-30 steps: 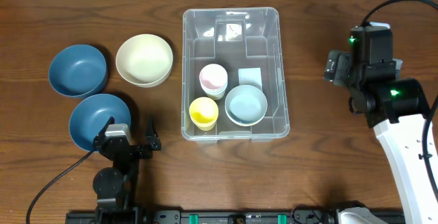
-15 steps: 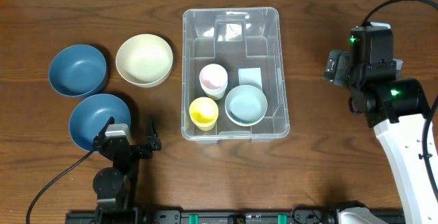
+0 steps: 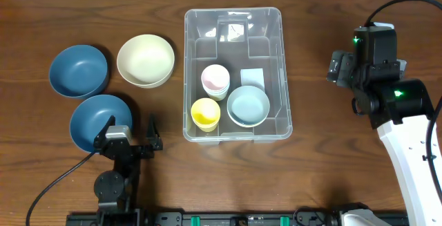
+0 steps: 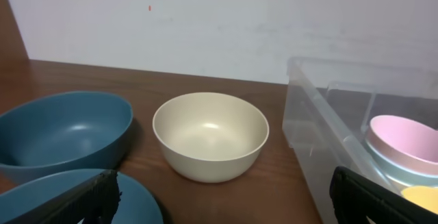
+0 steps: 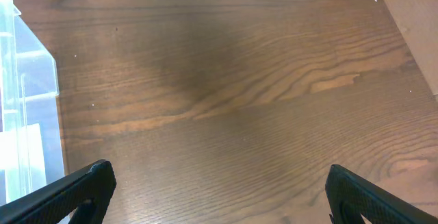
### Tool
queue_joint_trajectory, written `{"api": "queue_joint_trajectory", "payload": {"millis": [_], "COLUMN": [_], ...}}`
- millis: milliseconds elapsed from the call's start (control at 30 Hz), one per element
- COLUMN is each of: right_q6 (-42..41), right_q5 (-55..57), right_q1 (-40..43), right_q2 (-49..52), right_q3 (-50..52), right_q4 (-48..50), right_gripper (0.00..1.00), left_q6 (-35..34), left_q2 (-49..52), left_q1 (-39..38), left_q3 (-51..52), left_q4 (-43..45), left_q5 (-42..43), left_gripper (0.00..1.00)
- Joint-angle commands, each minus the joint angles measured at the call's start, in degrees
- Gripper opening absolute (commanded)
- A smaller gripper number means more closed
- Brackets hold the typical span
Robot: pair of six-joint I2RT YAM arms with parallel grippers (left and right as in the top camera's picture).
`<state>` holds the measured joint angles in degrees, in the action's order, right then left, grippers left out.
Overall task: Pack container
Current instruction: 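Raise the left arm and move the left gripper over the blue bowl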
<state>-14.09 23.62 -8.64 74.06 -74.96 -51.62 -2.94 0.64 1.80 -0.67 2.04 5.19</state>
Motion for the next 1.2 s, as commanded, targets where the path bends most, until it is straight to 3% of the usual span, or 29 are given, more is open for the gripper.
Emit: {"api": "queue_joint_trajectory", "payload": {"millis": [0,100,233,433,767,1167], "right_q6": [-0.48,-0.46,-0.46,-0.46,-0.46,-0.46], "right_q5": [0.57,0.57,0.55,0.57,0.57,0.55], "right_q1": [0.39,0.39,0.39,0.39,0.39,0.39], "right_q2": [-0.55,-0.55,-0.55,-0.55,-0.55,-0.55], "right_q3": [-0.85,-0.85,-0.85,-0.85,-0.85,-0.85], "right_q4": [-0.11,-0.11,-0.11,-0.11,-0.11,-0.11], "right_gripper": [0.99,0.99,0.99,0.99,0.99,0.99], "left_q6": [1.05,1.01,1.03,2.10,5.66,1.11], "left_q2": [-0.04,-0.04,1.49,14.19,45.48,57.46], "left_q1": [-0.13,-0.13,-0.11,-0.11,-0.11,-0.13], "left_q3": [0.42,0.00,-4.74,-21.22,-52.83,-55.28], "left_q4": [3.34,8.04,5.29,-10.43,-36.52,-39.28], "left_q5": [-0.24,0.55,-0.87,-8.15,-8.28,-8.20], "left_gripper": [0.98,0.98,0.98,0.98,0.98,0.98]}}
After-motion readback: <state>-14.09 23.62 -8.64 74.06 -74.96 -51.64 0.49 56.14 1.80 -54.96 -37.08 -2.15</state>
